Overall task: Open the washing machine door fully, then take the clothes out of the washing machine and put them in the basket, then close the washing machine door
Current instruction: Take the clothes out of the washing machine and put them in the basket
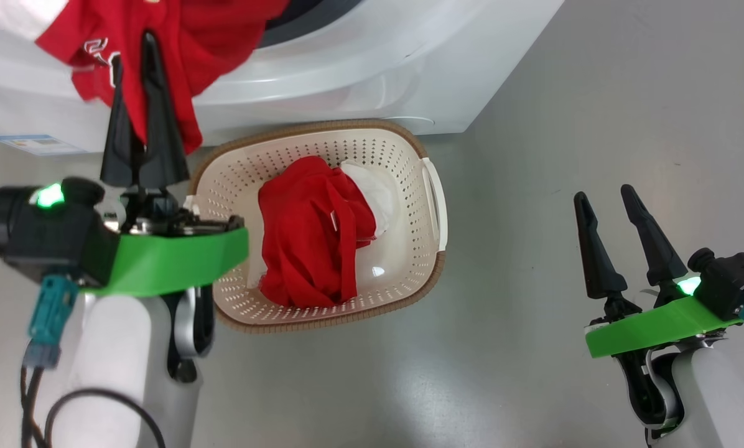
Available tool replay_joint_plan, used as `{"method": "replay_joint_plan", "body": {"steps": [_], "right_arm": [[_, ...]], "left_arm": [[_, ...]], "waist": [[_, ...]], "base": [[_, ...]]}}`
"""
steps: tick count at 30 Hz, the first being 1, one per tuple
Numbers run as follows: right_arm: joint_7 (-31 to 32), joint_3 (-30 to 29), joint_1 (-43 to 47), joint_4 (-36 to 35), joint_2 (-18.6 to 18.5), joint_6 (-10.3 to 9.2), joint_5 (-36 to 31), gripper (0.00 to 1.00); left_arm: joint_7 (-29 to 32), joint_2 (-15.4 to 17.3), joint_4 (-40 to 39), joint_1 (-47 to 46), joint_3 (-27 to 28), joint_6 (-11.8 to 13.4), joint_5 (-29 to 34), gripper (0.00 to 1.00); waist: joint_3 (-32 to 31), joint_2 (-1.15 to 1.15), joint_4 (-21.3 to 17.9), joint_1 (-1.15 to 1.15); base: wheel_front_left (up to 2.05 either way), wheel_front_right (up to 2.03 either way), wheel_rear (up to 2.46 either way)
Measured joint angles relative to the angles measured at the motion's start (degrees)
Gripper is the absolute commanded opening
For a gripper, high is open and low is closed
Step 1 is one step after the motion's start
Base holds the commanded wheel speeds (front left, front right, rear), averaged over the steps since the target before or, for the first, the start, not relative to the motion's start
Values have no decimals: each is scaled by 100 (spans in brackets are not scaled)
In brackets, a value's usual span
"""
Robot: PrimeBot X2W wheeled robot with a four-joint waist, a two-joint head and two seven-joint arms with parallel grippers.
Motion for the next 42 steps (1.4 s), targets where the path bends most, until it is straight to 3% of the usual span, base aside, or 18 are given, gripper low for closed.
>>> {"method": "replay_joint_plan", "body": {"steps": [11,21,42], "right_arm": [[0,-34,-1,-3,-1,0,0,100],[0,-30,-8,-18,15,0,0,100],[0,10,-284,-47,127,0,18,100]], "left_arm": [[-5,4,-840,219,-145,247,45,0],[-4,10,-154,364,-377,243,-23,0],[-3,37,2020,231,-492,-288,-307,0]], "waist": [[50,0,-4,0],[133,0,-43,0],[749,0,-362,0]], "base": [[0,0,0],[0,0,0],[0,0,0]]}}
